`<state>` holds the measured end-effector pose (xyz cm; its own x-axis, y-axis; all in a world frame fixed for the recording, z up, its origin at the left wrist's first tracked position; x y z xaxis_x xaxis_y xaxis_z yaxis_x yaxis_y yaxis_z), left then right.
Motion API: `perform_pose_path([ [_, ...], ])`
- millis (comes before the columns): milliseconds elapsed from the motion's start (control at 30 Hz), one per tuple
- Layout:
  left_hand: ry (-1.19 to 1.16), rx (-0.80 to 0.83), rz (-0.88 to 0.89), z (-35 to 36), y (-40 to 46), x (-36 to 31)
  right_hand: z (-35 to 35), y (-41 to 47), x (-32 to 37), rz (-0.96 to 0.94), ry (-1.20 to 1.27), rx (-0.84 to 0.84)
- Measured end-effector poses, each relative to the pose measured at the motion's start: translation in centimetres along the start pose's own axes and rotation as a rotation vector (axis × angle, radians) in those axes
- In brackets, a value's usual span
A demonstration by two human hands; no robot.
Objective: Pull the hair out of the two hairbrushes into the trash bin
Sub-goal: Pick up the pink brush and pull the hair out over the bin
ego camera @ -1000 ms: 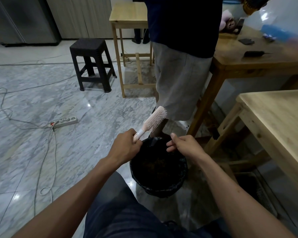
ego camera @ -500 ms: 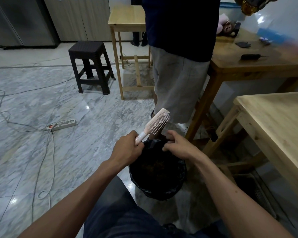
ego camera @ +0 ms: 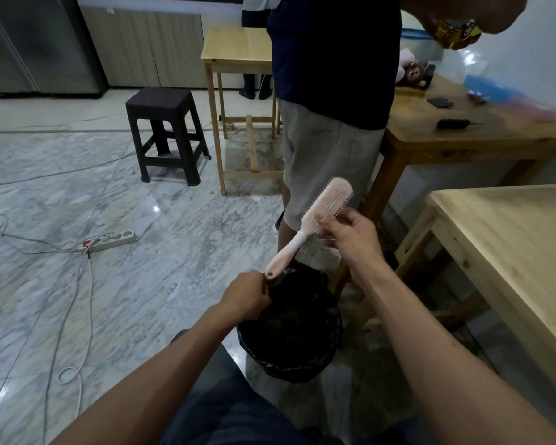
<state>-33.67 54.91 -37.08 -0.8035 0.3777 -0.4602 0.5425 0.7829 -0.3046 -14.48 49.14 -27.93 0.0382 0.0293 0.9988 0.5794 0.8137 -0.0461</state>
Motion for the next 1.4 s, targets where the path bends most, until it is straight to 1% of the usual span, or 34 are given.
perform_pose_path([
  [67,0.102,0.017,0.032,1.4,0.5,-0.9,-0.9,0.3,1.7,-0.052,0.009,-0.023],
  [167,0.257,0.014,0.108,2.8,1.5,-2.9,-1.9,0.3,3.5,-0.114,-0.020,-0.002],
  [300,0.339,-0.165,0.112,0.3,2.3,-5.0,-3.5,-0.1,5.2,-0.147,-0.072,0.010],
  [333,0.359,-0.181,0.101,-0.3,2.5,-5.2,-3.8,-0.2,5.4,-0.145,-0.075,0.009],
  [367,0.355,-0.158,0.085,-0.4,2.8,-5.1,-4.1,-0.2,5.6,-0.140,-0.078,0.003],
  [400,0.319,-0.101,0.070,-0.2,3.2,-4.8,-4.5,-0.2,5.7,-0.133,-0.085,-0.008],
  [433,0.252,-0.005,0.066,0.2,3.4,-4.5,-4.8,-0.1,5.8,-0.131,-0.092,-0.020],
  [467,0.151,0.085,0.101,0.3,3.3,-4.8,-5.0,-0.1,5.9,-0.125,-0.098,-0.032],
  [500,0.022,0.141,0.158,-0.1,2.8,-5.6,-5.1,0.0,5.9,-0.115,-0.104,-0.044],
  [567,-0.217,0.167,0.294,-1.8,1.5,-7.8,-5.2,0.1,6.0,-0.104,-0.106,-0.057],
  [600,-0.290,0.169,0.339,-2.6,0.8,-8.8,-5.1,0.1,6.2,-0.102,-0.107,-0.060],
  [633,-0.339,0.164,0.354,-3.2,0.2,-9.6,-5.0,0.1,6.4,-0.103,-0.106,-0.058],
  [700,-0.395,0.089,0.353,-4.4,-0.5,-10.6,-4.8,0.1,7.1,-0.117,-0.090,-0.057],
  [733,-0.380,0.016,0.368,-5.2,-0.6,-11.1,-4.7,0.1,7.7,-0.128,-0.084,-0.060],
  [800,-0.276,-0.158,0.439,-6.8,-1.1,-12.4,-5.0,0.0,9.0,-0.149,-0.100,-0.073],
  [833,-0.261,-0.212,0.473,-7.4,-1.4,-13.1,-5.3,0.0,9.8,-0.163,-0.120,-0.080],
  [933,-0.263,-0.284,0.578,-8.8,-2.3,-16.1,-7.0,-0.4,12.3,-0.209,-0.168,-0.121],
  [1033,-0.183,-0.358,0.663,-9.7,-2.6,-19.7,-10.2,-1.1,14.7,-0.228,-0.206,-0.188],
  [1133,-0.156,-0.378,0.721,-10.0,-3.1,-24.1,-14.9,-2.1,16.9,-0.217,-0.240,-0.294],
  [1267,-0.280,-0.281,0.876,-9.5,-5.8,-31.0,-22.4,-4.8,20.1,-0.232,-0.206,-0.474],
  [1333,-0.294,-0.241,0.915,-8.6,-7.2,-34.6,-26.0,-7.0,21.3,-0.243,-0.190,-0.553],
  [1400,-0.277,-0.249,0.936,-7.5,-8.6,-38.3,-29.7,-9.2,21.9,-0.239,-0.184,-0.632],
])
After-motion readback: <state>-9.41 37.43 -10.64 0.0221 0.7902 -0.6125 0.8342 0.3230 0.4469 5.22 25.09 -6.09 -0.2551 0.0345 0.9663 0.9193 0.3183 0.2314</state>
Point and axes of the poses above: each hand's wrist, its own y-axis towards the middle knuckle, its own z-axis out of the palm, x = y × z, the point moved 10 cm from there along y, towards the middle knuckle, and after that the axes turned 2 degrees about -z, right-handed, at the moved point
